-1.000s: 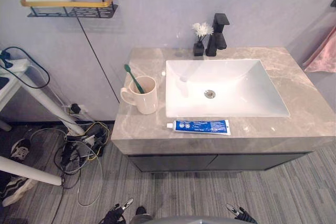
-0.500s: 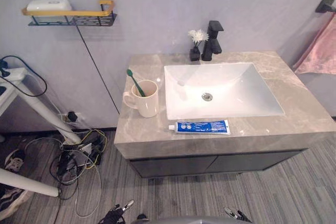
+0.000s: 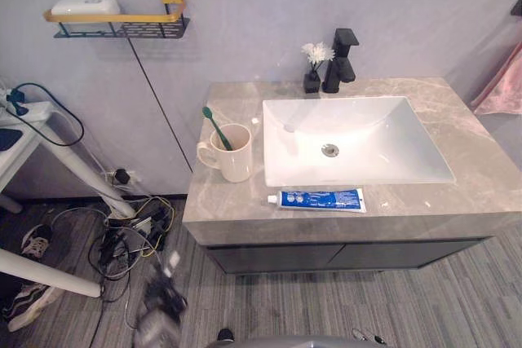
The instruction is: Organize washtable
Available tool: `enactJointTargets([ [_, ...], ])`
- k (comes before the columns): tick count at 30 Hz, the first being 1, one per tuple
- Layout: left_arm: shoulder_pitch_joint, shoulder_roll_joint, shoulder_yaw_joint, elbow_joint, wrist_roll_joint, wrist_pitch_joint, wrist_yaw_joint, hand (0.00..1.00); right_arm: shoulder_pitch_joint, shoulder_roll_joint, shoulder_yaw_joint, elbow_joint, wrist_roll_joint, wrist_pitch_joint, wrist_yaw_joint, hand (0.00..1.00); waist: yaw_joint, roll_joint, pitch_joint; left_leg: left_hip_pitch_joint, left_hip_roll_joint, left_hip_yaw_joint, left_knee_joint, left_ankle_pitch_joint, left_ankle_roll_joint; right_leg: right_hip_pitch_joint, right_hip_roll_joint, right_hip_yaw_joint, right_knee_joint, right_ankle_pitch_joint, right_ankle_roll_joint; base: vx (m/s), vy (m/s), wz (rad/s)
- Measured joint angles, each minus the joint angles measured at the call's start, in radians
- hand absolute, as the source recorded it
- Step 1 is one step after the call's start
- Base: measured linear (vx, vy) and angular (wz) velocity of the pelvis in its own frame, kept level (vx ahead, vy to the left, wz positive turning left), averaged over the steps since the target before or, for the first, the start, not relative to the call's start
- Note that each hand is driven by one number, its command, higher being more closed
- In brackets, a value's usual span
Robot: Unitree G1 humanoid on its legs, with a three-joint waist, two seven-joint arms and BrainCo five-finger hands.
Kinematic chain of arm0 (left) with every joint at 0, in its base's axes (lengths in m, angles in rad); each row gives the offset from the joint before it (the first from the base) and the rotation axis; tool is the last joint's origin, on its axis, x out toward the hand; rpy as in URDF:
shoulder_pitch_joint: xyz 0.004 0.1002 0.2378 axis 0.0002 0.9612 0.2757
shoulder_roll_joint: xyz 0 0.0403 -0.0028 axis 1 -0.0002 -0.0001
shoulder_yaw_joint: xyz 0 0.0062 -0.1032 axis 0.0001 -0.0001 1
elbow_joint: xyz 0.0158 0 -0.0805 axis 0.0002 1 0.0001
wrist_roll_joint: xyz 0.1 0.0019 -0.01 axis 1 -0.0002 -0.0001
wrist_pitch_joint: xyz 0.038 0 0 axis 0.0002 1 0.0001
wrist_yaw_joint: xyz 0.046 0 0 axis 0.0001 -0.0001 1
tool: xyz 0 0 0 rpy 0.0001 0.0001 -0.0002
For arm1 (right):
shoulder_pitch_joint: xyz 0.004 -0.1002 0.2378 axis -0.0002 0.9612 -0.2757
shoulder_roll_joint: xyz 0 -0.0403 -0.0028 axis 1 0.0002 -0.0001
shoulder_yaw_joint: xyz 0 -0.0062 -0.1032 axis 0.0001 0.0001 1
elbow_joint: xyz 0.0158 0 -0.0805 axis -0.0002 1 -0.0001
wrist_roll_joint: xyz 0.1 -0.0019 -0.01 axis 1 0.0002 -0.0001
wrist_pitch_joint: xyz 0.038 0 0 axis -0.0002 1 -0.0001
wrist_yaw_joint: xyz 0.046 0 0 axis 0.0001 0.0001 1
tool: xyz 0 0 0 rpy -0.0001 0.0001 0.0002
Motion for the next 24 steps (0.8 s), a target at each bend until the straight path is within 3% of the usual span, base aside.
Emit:
enactJointTargets([
  [3,-0.013,0.006,0.088,-0.240,0.141,-0.040,0.080,0.00,0.013,-0.001,-0.036,-0.001,0.000,-0.006,0.000,0.00,0.000,0.020,-0.012,0.004,-0.003,-0.002,0.000,0.000,0.000,0.015,-0.002,-0.006,-0.006,0.000,0.000,0.05,-0.014,0.06],
  [6,-0.009,0.000,0.084,-0.405,0.295,-0.033,0.155,0.00,0.021,-0.004,-0.056,0.000,0.000,-0.006,0.004,0.00,0.006,0.032,-0.021,0.005,-0.003,-0.005,0.001,0.000,0.000,0.022,-0.002,-0.010,-0.006,0.000,-0.001,0.01,-0.005,0.08],
  [8,0.001,-0.002,0.002,-0.597,0.524,-0.027,0.188,0.00,0.029,-0.002,-0.070,0.001,0.000,-0.006,0.020,0.00,0.027,0.032,-0.021,0.002,-0.003,-0.011,0.009,0.000,0.000,0.026,-0.002,-0.011,-0.006,0.000,-0.001,-0.04,0.009,0.08],
  [11,0.000,0.012,-0.153,-0.762,0.647,-0.034,0.189,0.00,0.030,-0.002,-0.073,0.001,0.000,-0.006,0.025,0.00,0.026,0.032,-0.021,0.002,-0.003,-0.015,0.015,0.000,0.001,0.029,-0.003,-0.013,0.000,0.000,-0.001,-0.06,0.019,0.04],
  [17,-0.046,0.107,-0.486,-0.899,0.766,-0.078,0.091,0.00,0.035,-0.007,-0.064,0.002,0.000,-0.006,0.033,0.00,0.003,0.035,-0.023,0.002,-0.003,-0.014,0.009,0.004,0.006,0.017,-0.004,-0.009,0.015,-0.002,-0.002,-0.04,0.017,-0.01],
  [21,-0.204,0.301,-0.744,-0.916,0.814,-0.080,-0.071,0.00,0.035,-0.011,-0.055,0.009,-0.002,-0.003,0.047,0.00,-0.003,0.036,-0.025,0.003,-0.002,-0.014,0.010,0.012,0.008,0.019,-0.004,-0.009,0.020,-0.001,-0.002,0.00,0.000,0.00],
  [24,-0.266,0.339,-0.797,-0.934,0.847,-0.104,-0.151,0.00,0.035,-0.014,-0.054,0.010,-0.003,0.013,0.061,0.00,-0.016,0.038,-0.027,0.005,-0.002,-0.011,0.009,0.012,0.008,0.018,-0.004,-0.006,0.020,-0.001,-0.002,0.00,0.000,0.00],
])
